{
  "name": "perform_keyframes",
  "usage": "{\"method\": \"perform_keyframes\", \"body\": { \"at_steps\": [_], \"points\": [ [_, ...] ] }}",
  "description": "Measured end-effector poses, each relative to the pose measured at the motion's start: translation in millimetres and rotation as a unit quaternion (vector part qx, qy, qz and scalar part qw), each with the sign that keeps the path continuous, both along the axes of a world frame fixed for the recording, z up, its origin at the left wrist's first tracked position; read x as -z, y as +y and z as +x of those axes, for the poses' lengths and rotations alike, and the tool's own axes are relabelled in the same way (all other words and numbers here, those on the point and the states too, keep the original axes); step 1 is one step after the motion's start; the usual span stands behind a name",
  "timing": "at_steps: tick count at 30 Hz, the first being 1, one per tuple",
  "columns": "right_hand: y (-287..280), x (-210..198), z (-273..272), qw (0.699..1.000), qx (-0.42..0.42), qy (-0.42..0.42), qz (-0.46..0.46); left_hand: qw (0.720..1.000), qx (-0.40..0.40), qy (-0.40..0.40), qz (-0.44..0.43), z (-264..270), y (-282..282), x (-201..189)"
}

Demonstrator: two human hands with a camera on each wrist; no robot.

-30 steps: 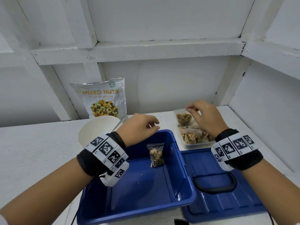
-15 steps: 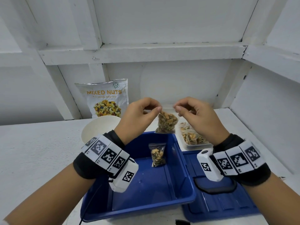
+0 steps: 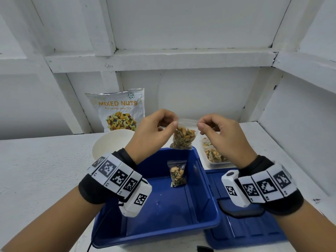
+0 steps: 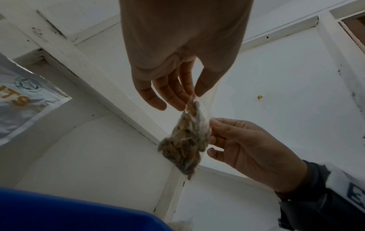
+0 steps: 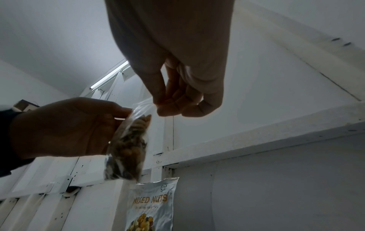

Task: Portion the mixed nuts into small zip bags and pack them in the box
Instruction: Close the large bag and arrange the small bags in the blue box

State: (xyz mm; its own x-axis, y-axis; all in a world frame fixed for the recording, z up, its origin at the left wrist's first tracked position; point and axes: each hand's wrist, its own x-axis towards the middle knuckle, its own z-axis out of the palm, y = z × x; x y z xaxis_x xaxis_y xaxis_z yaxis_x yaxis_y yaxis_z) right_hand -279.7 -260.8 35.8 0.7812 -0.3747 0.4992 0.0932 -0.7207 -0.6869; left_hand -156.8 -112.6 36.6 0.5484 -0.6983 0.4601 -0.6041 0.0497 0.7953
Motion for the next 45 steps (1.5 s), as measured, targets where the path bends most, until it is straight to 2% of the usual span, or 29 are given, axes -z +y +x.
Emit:
{"method": "perform_keyframes", "body": {
  "at_steps": [3, 9, 19, 28, 36, 45],
  "points": [
    [0.7, 0.5, -0.6, 1.000, -0.004, -0.005, -0.018, 1.000, 0.011, -0.009, 0.022, -0.1, 1.9, 0.9],
    [4.1, 2.9, -2.5, 0.999, -0.012, -0.007, -0.049, 0.996, -0.001, -0.085, 0.009, 3.5, 2.1, 4.1],
    [4.6, 2.3, -2.2, 0.996, -0.031, -0.030, -0.079, 0.997, 0.023, -0.073, 0.024, -1.9, 1.7, 1.6],
    [6.8, 3.6, -3.6, 0.995, -0.042, -0.026, -0.083, 0.985, 0.017, -0.174, -0.001, -0.1, -0.3, 5.5],
    [7.9, 2.8, -2.6, 0.994, -0.055, -0.041, -0.090, 0.986, 0.037, -0.160, 0.022, -3.7, 1.8, 1.5],
    [9.9, 7.8, -2.7, 0.992, -0.060, -0.049, -0.102, 0.982, 0.039, -0.186, 0.022, -5.5, -0.5, 1.6]
  ]
}}
